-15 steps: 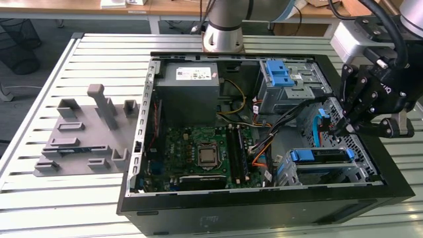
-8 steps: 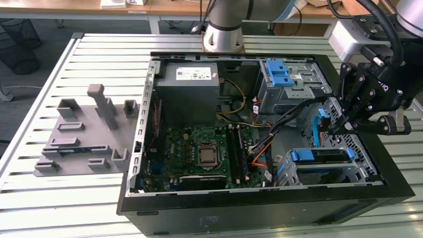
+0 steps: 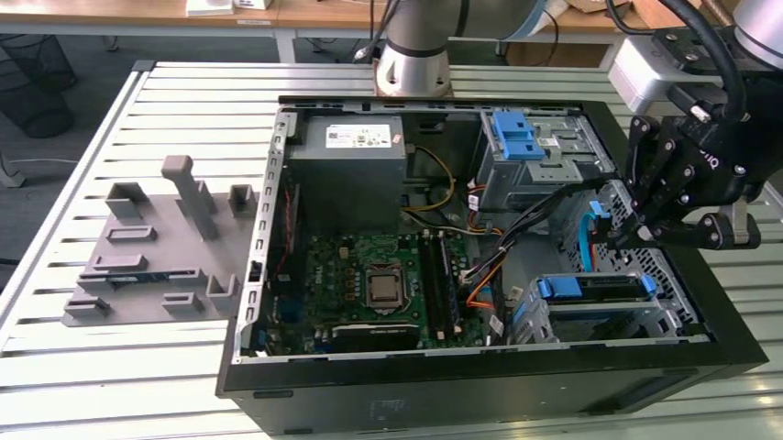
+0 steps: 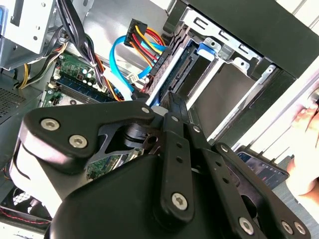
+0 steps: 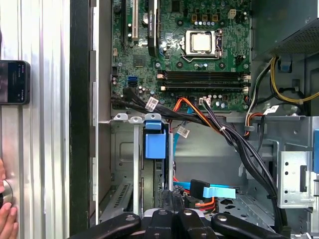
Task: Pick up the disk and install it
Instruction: 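Insert the first disk wire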
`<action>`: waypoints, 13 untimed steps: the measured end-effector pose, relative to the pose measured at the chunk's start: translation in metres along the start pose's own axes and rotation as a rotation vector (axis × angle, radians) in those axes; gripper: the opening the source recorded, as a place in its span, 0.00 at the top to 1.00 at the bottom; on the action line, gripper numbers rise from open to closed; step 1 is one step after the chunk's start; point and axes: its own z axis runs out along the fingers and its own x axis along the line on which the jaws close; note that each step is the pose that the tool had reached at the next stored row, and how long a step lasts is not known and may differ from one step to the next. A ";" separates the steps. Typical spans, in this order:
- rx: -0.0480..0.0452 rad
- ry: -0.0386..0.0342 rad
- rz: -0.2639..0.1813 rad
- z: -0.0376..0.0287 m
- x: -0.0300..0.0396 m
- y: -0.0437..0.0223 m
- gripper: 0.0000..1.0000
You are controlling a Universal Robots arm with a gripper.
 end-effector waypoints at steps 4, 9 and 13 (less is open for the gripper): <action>-0.0001 -0.0001 0.000 0.0010 -0.0003 -0.0029 0.89; 0.0002 0.0001 0.000 0.0047 -0.0035 -0.0082 0.89; 0.0003 -0.0002 0.014 0.0070 -0.0058 -0.0096 0.89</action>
